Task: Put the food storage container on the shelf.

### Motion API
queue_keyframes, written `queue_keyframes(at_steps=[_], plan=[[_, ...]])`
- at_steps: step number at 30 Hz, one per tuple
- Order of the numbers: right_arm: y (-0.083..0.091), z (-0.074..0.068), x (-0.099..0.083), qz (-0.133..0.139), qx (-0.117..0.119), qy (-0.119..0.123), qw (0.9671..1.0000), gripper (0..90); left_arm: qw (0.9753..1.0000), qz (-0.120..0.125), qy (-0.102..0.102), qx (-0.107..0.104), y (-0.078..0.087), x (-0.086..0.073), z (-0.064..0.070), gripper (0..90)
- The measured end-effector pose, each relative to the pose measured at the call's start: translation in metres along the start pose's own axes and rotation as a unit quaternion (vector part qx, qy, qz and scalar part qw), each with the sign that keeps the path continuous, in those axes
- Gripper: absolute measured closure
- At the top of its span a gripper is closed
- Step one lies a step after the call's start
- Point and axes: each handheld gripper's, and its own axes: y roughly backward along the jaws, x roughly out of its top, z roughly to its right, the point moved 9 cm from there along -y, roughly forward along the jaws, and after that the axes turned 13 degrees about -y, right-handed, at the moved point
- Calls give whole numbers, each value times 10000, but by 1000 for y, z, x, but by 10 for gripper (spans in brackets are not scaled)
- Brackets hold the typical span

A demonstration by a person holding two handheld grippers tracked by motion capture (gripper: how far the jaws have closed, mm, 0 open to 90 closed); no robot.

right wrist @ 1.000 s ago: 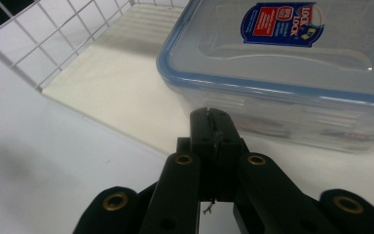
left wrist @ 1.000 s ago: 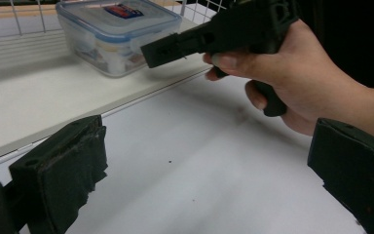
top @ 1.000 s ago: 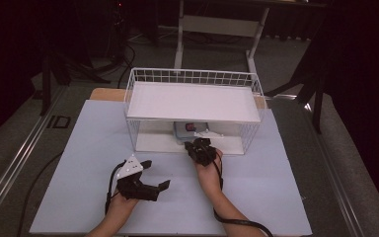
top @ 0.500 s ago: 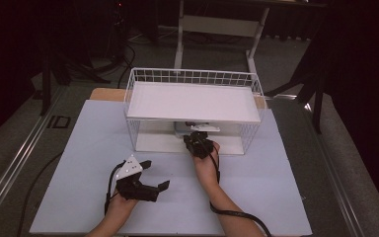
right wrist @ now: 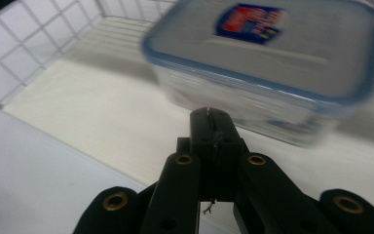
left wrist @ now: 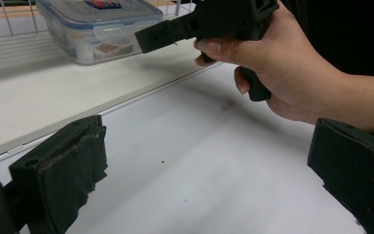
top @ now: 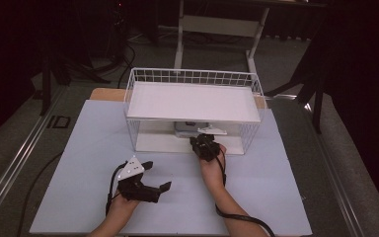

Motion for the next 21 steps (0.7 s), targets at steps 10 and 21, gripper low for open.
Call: queue_keyframes(at_steps=[10, 21], plan=[[-2, 18, 4, -72, -280, -101, 9995, 900, 10000, -6, 33, 5, 2, -1, -1, 17], [19, 5, 0, 69, 44, -22, 10000, 852, 10000, 20, 8, -21, 1, 1, 1, 17]])
